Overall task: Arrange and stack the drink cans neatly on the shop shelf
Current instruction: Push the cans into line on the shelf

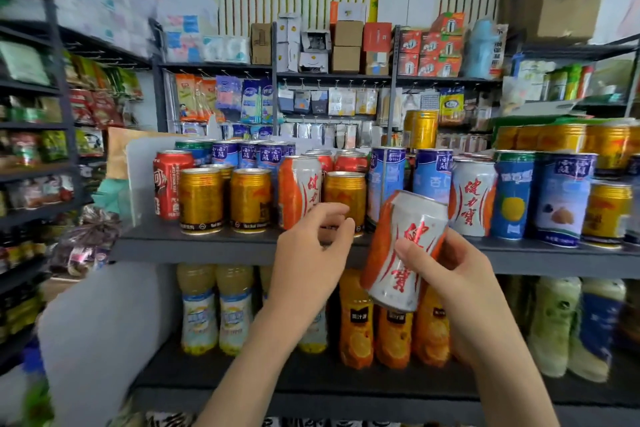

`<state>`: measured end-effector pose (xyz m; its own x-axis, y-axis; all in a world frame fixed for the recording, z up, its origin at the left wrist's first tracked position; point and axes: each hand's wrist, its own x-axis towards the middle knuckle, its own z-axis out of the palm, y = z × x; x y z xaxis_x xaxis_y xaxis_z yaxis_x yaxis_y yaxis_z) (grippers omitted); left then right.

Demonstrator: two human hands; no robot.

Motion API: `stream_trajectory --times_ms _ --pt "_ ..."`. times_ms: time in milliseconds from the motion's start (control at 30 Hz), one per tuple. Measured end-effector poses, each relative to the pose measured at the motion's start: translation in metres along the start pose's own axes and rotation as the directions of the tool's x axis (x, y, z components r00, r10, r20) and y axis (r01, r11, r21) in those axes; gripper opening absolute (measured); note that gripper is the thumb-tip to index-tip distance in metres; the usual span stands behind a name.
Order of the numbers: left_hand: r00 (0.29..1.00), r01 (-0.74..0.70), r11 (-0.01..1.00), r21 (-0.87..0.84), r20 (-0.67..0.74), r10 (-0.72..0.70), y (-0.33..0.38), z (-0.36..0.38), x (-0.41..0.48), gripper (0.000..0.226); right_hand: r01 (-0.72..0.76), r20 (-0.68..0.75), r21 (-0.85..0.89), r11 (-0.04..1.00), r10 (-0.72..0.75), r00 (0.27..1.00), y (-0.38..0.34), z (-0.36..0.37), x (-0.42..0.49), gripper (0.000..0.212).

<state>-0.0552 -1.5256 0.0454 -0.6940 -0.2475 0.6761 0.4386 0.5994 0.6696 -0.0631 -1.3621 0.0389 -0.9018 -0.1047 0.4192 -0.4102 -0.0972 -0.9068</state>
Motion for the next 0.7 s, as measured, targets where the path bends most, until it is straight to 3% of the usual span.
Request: stream_trajectory --times_ms 233,400,500,567,633,700 --pt "0.996 -0.062 0.998 0.031 -0.063 0.064 0.006 0.000 0.000 0.021 -0.051 0.018 0.084 0.995 0.050 0.999 0.000 -0.024 0.007 0.059" --pt "0.998 -0.034 0.999 -0.005 -0.056 0.034 0.003 -0.009 0.006 0.019 -0.043 0.027 0.082 0.996 0.041 0.999 -0.001 -0.022 0.016 0.054" --pt "0.982 0.045 0.994 -0.102 0.185 -0.025 0.011 -0.015 0.007 0.030 -0.015 0.064 0.061 0.998 0.011 0.998 -0.003 -0.015 0.021 0.055" --pt "0.907 0.096 0.987 -0.127 0.421 -0.034 0.016 -0.016 0.005 0.047 0.023 0.086 0.065 0.998 -0.028 0.996 -0.005 -0.009 0.026 0.055" --pt "0.878 0.060 0.991 -0.120 0.479 0.004 0.016 -0.012 0.002 0.050 0.061 0.114 0.061 0.996 -0.067 0.991 -0.007 -0.002 0.029 0.053" --pt "0.899 0.038 0.992 -0.118 0.438 0.017 0.013 -0.011 0.004 0.049 0.090 0.142 0.049 0.995 -0.096 0.985 -0.009 0.005 0.032 0.052"
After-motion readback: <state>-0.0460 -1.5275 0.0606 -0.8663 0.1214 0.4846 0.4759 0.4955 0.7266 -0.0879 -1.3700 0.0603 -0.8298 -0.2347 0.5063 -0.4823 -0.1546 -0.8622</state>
